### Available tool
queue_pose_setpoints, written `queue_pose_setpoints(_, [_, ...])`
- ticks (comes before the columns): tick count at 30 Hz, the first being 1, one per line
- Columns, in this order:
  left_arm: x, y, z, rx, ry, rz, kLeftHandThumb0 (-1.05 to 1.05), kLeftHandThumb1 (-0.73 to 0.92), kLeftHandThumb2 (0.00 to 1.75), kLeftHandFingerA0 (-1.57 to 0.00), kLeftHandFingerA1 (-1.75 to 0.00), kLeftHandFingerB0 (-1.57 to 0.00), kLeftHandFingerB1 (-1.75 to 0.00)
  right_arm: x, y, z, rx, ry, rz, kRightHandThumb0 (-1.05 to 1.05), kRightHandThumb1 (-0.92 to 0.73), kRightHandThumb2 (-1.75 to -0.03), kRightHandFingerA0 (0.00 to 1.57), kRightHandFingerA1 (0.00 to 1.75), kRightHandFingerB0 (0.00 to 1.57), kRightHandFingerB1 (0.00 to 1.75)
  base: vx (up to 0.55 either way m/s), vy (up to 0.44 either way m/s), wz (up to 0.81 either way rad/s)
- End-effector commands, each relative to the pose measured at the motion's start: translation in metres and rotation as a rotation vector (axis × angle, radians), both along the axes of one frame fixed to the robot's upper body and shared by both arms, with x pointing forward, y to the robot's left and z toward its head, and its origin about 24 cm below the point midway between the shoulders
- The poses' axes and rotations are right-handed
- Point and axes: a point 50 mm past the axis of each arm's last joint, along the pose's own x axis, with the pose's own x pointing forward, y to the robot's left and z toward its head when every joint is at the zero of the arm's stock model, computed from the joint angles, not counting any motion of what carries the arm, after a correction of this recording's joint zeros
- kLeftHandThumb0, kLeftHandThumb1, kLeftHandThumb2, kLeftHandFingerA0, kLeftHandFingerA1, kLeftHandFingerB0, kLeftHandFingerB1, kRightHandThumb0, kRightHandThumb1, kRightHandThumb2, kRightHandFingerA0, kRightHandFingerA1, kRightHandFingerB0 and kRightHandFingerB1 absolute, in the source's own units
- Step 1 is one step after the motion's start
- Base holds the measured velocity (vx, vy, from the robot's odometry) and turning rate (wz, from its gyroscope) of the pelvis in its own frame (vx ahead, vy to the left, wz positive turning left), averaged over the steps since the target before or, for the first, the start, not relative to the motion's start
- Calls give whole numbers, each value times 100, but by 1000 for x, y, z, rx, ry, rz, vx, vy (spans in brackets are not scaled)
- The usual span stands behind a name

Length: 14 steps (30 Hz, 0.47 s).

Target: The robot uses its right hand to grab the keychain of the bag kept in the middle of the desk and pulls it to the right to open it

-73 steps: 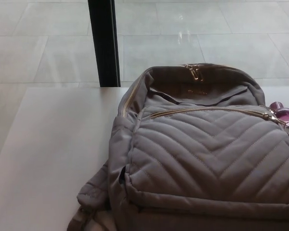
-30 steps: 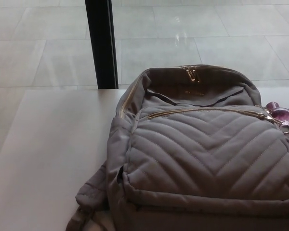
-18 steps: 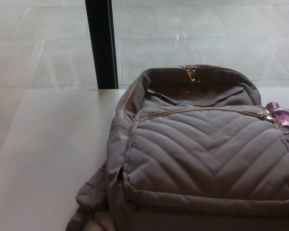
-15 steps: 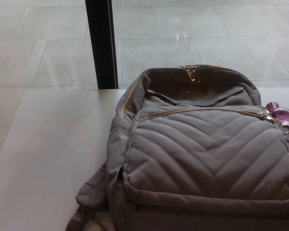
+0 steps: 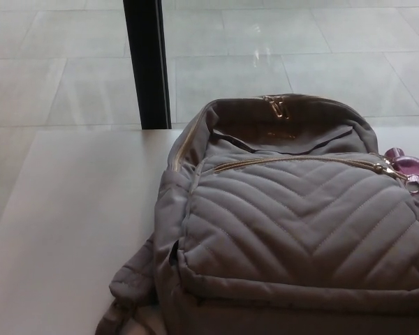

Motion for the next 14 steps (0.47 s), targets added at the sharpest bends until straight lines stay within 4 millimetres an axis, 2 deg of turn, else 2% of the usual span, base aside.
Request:
queue_pose_setpoints(1, [-4, 6, 3, 24, 8, -6, -62, 75, 63, -64, -68, -56, -53, -1, -2, 4, -20, -3, 20, -50, -59, -58, 79, 75, 45, 45, 0, 0, 0])
queue_pose_setpoints(6, [-6, 6, 3, 17, 3, 17, -60, 74, 62, -64, -69, -56, -52, -1, -1, 3, -5, -16, 9, -49, -59, -58, 79, 73, 44, 46, 0, 0, 0])
queue_pose_setpoints(7, [-7, 7, 3, 15, 6, 22, -59, 74, 62, -63, -67, -53, -50, 0, -1, 2, -10, -11, 21, -52, -46, -85, 73, 75, 39, 55, 0, 0, 0])
queue_pose_setpoints(8, [-7, 7, 3, 13, 6, 25, -58, 74, 62, -63, -67, -53, -49, 0, -1, 2, -8, -7, 20, -53, -46, -85, 74, 75, 40, 55, 0, 0, 0])
queue_pose_setpoints(9, [-7, 7, 3, 17, 8, 28, -58, 74, 62, -64, -68, -54, -49, 0, 0, 3, -10, -15, 31, -52, -59, -59, 76, 70, 46, 45, 0, 0, 0])
queue_pose_setpoints(14, [-6, 8, 4, 25, 9, 12, -58, 75, 62, -66, -68, -57, -51, 0, -1, 2, -7, -17, 24, -53, -57, -58, 77, 69, 48, 45, 0, 0, 0])
